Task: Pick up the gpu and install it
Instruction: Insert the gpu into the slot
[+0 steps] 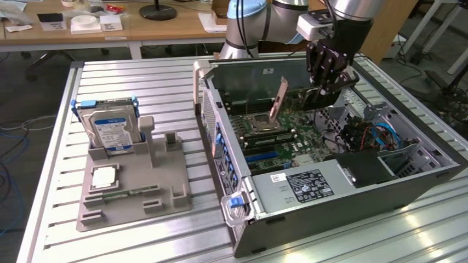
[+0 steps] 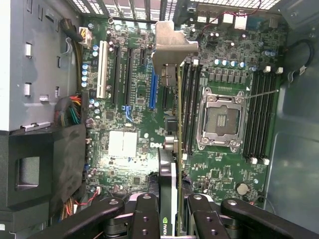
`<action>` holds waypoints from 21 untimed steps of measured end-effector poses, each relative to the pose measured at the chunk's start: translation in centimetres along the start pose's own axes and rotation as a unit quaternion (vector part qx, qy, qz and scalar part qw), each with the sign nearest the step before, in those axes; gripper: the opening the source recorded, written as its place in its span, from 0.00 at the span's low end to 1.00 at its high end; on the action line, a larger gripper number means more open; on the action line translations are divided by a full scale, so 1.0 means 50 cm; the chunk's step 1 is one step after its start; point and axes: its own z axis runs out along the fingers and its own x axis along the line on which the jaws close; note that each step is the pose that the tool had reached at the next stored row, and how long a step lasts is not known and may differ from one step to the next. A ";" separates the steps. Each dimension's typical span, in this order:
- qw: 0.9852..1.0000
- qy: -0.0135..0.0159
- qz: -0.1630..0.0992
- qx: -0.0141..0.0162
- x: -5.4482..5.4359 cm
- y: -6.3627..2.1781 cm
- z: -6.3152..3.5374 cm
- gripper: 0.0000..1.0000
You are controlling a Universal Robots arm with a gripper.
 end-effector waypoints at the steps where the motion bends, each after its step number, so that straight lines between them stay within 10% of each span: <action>1: 1.000 0.000 0.000 0.000 0.000 0.000 0.000 0.27; 21: 1.000 0.000 0.000 0.000 0.001 0.004 0.034 0.27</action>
